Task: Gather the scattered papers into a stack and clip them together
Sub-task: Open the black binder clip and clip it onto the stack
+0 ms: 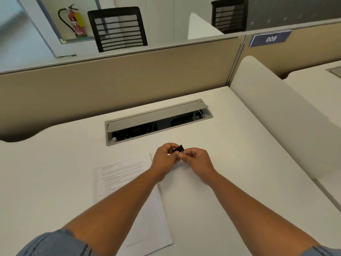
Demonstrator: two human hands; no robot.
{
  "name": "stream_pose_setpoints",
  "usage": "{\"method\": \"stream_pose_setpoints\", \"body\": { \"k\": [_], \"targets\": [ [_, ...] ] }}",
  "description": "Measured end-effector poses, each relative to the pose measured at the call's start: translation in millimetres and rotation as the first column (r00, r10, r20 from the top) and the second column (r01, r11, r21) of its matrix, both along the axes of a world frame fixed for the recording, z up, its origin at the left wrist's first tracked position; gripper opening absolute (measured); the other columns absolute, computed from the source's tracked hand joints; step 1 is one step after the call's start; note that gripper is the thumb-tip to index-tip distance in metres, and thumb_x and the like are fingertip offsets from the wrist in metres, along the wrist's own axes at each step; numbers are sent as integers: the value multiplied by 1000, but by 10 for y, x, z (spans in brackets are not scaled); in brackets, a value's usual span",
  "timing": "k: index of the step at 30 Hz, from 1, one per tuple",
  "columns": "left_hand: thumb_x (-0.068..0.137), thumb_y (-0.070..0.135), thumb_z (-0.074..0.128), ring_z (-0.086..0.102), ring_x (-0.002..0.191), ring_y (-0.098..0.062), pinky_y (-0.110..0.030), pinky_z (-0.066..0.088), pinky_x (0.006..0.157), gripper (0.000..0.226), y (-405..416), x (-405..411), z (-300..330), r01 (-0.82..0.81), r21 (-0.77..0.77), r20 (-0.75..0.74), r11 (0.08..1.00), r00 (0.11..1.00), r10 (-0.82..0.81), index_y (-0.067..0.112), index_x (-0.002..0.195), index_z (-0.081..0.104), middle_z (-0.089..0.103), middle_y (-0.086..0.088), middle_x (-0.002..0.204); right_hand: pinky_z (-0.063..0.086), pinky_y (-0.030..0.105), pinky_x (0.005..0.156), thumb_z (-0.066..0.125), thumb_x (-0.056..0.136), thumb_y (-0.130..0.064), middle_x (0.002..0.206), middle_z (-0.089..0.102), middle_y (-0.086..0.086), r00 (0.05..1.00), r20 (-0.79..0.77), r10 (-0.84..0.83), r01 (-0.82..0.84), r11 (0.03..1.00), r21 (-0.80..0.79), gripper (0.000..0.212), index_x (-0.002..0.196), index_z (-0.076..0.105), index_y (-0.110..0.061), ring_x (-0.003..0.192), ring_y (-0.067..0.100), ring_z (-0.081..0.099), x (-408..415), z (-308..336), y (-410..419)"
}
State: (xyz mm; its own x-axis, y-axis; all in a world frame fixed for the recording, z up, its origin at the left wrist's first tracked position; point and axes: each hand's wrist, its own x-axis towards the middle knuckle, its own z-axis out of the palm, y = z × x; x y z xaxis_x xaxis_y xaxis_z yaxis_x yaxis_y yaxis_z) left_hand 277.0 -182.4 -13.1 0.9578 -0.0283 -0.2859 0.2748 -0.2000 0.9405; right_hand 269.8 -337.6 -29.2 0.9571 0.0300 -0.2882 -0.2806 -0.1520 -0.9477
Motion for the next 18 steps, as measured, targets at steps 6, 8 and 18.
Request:
{"method": "stream_pose_setpoints", "body": {
  "k": [6, 8, 18],
  "targets": [
    [98, 1, 62, 70, 82, -19, -27, 60, 76, 21, 688, -638, 417, -44, -95, -78, 995, 996, 37, 16, 111, 71, 74, -16, 102, 50, 25, 74, 68, 96, -17, 86, 74, 0, 981, -120, 151, -128, 974, 187, 11, 95, 77, -10, 76, 12, 62, -632, 479, 468],
    [98, 0, 62, 70, 81, -19, -27, 59, 76, 22, 874, -853, 535, -73, -170, -126, 983, 991, 51, 16, 110, 71, 74, -15, 102, 50, 29, 76, 69, 95, -18, 88, 72, 3, 961, -170, 217, -168, 950, 262, 13, 97, 77, -8, 76, 13, 62, -787, 600, 587],
    [97, -4, 63, 67, 84, -20, -27, 58, 78, 26, 1452, -1861, 768, -164, -282, -171, 945, 978, 119, 14, 112, 73, 75, -8, 96, 55, 30, 69, 74, 89, -10, 82, 61, 12, 846, -286, 450, -309, 851, 424, 12, 96, 70, -2, 73, 18, 58, -1433, 839, 1166]
  ]
}}
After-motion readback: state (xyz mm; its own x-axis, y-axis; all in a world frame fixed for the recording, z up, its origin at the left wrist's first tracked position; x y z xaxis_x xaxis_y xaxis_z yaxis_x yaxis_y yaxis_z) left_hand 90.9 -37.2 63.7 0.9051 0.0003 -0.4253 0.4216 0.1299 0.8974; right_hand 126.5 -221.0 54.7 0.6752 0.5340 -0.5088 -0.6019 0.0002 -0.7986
